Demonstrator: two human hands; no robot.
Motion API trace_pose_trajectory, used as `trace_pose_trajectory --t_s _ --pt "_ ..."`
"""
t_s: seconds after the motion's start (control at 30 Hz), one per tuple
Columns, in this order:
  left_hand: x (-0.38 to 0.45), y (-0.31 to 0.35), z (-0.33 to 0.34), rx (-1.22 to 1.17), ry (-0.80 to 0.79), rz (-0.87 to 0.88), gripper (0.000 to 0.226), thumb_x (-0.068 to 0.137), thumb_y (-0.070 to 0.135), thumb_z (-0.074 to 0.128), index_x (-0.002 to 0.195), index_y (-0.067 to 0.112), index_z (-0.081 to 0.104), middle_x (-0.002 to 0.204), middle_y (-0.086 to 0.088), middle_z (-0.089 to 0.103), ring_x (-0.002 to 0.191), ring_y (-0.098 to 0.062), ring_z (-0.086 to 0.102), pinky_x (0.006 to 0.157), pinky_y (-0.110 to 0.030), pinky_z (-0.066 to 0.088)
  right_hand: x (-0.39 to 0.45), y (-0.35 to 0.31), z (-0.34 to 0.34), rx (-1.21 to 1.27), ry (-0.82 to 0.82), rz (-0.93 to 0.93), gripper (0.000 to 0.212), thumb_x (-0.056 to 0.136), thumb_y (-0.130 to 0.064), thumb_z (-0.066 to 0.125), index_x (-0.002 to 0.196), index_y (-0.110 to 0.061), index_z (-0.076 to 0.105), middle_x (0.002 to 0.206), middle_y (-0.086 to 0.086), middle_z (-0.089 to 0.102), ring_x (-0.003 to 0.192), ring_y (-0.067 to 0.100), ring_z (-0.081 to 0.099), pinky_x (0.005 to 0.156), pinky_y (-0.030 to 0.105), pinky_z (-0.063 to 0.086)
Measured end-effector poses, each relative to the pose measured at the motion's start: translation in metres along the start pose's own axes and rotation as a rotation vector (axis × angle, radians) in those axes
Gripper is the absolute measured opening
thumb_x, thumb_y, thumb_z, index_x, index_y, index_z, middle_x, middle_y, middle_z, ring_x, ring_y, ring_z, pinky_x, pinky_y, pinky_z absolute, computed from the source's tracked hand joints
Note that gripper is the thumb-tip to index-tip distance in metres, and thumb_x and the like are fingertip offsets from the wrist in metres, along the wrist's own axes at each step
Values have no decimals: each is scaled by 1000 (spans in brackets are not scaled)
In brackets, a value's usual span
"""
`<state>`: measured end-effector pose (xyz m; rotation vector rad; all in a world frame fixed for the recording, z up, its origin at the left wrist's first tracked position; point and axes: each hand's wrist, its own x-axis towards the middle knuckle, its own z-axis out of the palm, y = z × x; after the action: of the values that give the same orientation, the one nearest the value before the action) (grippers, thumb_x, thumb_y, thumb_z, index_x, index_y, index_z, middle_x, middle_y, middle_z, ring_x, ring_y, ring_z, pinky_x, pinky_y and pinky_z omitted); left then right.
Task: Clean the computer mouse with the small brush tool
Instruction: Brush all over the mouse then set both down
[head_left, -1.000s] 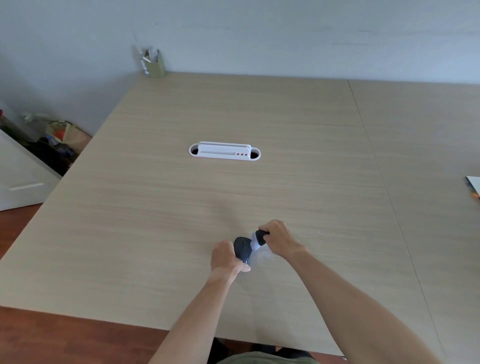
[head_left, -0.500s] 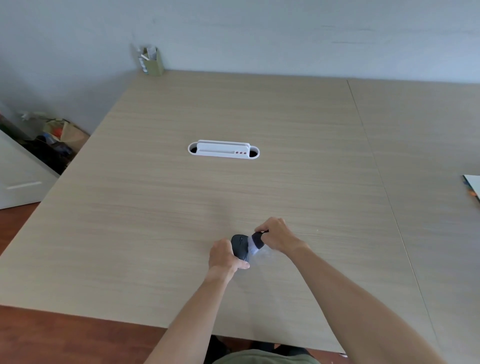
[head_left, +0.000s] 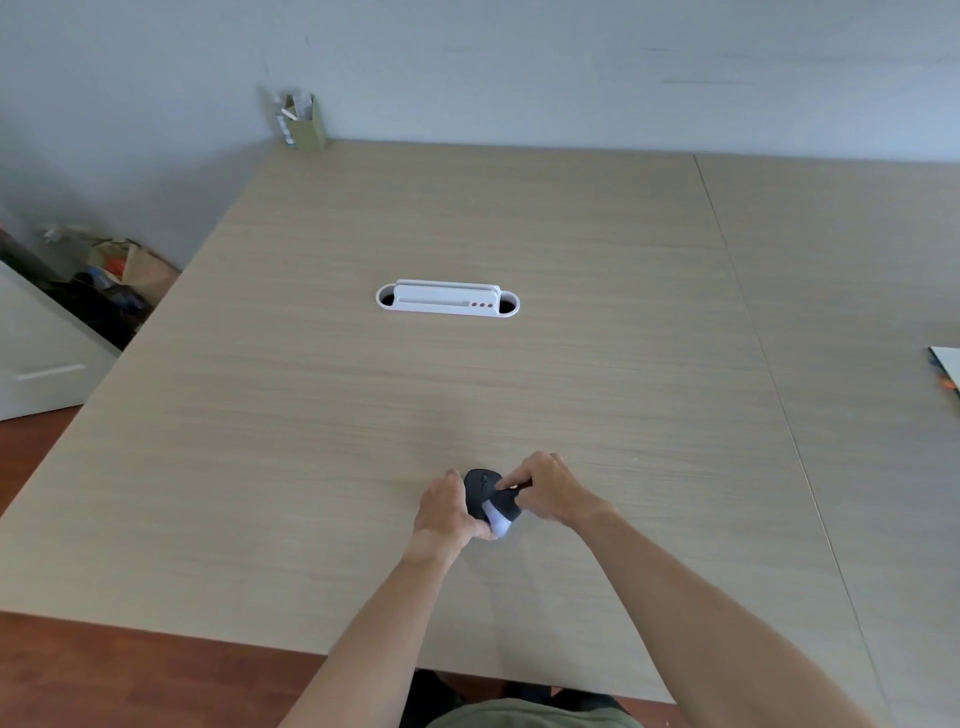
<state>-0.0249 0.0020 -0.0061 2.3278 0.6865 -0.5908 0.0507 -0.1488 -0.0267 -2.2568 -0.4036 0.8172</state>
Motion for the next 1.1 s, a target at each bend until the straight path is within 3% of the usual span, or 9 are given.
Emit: trace_pose_trajectory --t_s 0.1,0.2,0.27,0.4,0.53,0.67,0.73,0.9,1.1 --pt "0 -1 2 22 -2 8 70 53 30 94 106 6 55 106 -5 62 93 -24 61 73 -33 51 0 0 3 21 139 -62 43 62 9 41 62 -20 73 56 -3 55 53 14 40 50 28 34" --pt "0 2 2 92 -7 0 68 56 32 92 109 8 55 108 -4 62 99 -26 63 77 -33 52 3 -4 -3 -5 269 -24 19 64 11 41 59 -1 55 60 7 46 57 22 36 51 37 34" --pt "0 6 3 149 -13 -8 65 58 32 90 109 12 57 108 -2 65 98 -24 66 76 -32 52 3 -8 -8 45 198 6 28 65 10 43 54 -10 60 55 -2 47 54 19 39 46 27 33" --pt "1 11 7 243 -4 -27 57 63 30 87 111 17 60 108 1 69 100 -22 68 77 -29 52 6 -12 -10 18 -3 70 44 70 7 43 86 -14 79 69 -4 62 50 12 48 39 18 37" --pt "4 11 8 306 0 -31 51 64 26 85 109 21 61 106 1 69 102 -23 67 80 -31 53 9 -11 -15 -93 152 77 17 57 10 36 53 -4 43 62 9 37 59 24 30 51 34 24" --pt "9 6 10 317 -9 -22 46 66 20 85 107 22 63 107 0 69 103 -24 65 83 -33 54 10 -11 -16 -2 150 57 33 69 6 47 87 1 74 94 13 72 84 32 63 69 39 56" --pt "10 4 12 322 -14 -10 48 68 18 85 110 21 63 111 -1 67 107 -24 64 87 -33 54 9 -12 -13 18 40 66 38 73 5 47 99 -3 75 102 10 74 85 23 64 62 28 53" --pt "13 3 11 398 9 45 49 74 8 76 118 27 63 114 -2 66 110 -25 61 88 -34 55 5 -14 -13 -191 155 65 23 68 12 38 53 -6 38 68 11 44 59 25 40 47 31 26" --pt "17 -1 9 409 12 86 40 75 0 73 108 23 68 108 -3 69 108 -26 63 86 -35 55 7 -19 -12 34 21 51 36 72 5 47 92 -1 75 92 14 73 64 24 55 54 23 40"
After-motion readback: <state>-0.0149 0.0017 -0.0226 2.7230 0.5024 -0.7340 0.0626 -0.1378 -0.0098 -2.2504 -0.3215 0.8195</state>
